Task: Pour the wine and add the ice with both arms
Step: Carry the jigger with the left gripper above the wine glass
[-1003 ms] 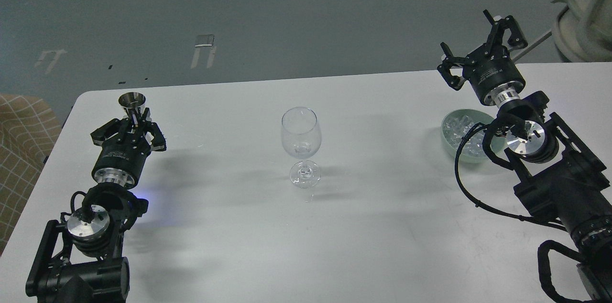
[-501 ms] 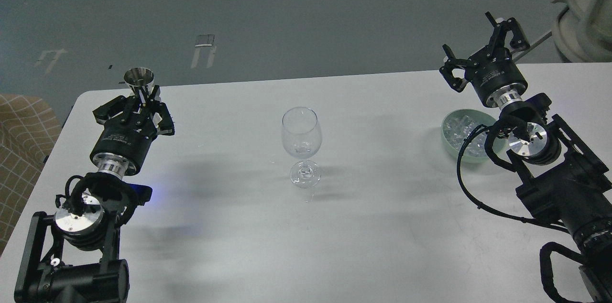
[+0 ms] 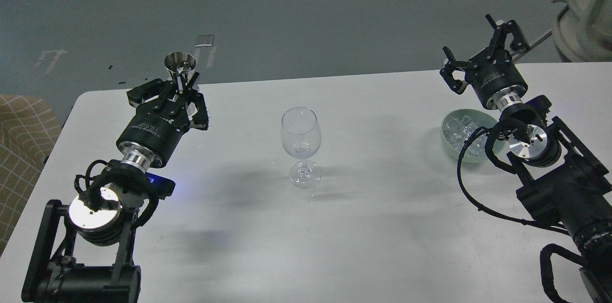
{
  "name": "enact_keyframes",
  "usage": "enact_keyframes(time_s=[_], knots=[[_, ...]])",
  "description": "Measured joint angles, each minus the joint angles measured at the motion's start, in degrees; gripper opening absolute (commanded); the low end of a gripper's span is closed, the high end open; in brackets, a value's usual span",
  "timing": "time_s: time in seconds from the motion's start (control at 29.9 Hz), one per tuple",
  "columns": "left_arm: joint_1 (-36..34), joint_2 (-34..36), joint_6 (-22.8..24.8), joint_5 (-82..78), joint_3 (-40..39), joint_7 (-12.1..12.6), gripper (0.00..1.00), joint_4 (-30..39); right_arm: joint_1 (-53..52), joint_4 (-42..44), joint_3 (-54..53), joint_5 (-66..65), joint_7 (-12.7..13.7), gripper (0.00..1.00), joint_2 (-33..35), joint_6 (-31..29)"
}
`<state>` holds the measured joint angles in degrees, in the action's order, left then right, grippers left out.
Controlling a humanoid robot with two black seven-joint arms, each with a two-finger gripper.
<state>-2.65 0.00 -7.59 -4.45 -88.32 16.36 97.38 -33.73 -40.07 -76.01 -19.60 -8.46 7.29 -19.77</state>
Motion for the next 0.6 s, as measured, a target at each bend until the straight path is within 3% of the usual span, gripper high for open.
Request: enact_keyframes(time_s=[0.6], knots=[[1.2, 0.0, -1.7, -4.8, 6.1, 0.5, 0.08, 3.2, 0.1, -0.3, 0.0, 0.1, 0.0, 1.00, -0.3, 0.0]])
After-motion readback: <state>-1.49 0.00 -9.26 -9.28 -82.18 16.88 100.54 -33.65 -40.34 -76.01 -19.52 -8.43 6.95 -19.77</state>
